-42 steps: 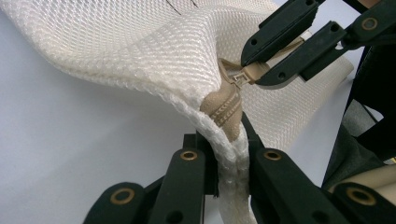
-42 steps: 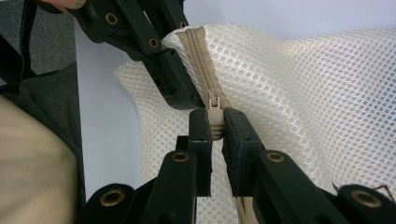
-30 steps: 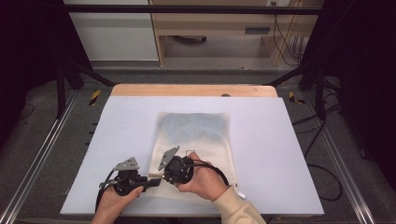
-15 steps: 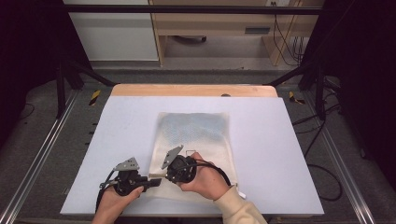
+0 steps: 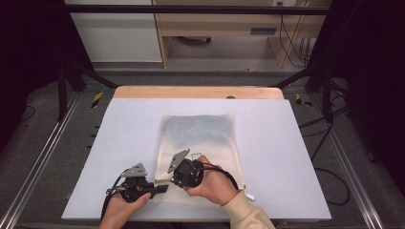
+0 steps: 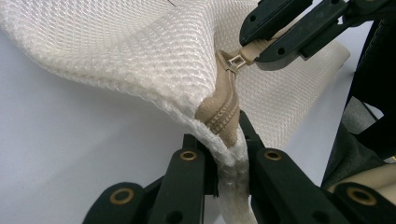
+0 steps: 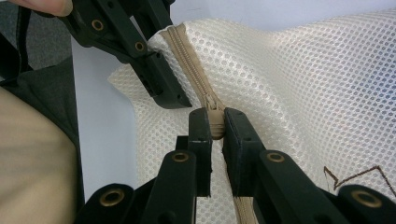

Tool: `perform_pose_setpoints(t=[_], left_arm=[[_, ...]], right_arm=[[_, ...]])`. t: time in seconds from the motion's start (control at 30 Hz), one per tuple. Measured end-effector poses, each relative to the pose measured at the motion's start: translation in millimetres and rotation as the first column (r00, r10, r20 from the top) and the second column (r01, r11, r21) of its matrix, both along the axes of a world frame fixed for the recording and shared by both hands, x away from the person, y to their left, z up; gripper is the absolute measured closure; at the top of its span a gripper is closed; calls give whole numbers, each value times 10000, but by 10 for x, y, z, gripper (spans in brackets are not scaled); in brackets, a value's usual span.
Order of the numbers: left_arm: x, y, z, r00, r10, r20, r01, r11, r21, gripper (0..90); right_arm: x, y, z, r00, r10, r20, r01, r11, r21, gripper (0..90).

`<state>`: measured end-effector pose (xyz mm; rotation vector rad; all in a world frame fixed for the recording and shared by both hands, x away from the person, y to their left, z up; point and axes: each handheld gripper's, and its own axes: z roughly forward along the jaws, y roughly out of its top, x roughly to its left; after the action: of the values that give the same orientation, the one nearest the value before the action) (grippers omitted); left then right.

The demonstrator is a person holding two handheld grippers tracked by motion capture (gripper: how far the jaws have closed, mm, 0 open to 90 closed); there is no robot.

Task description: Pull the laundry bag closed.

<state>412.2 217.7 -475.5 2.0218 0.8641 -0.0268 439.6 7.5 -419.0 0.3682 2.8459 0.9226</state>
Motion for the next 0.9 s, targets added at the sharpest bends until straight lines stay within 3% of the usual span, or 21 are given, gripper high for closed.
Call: perform_pose_setpoints(t=[0.9], left_arm=[[-19, -8, 31, 9999, 10, 135, -9, 10000, -82, 843]], right_arm=[[-6, -89, -48, 9996, -165, -210, 166, 9999, 39, 819]])
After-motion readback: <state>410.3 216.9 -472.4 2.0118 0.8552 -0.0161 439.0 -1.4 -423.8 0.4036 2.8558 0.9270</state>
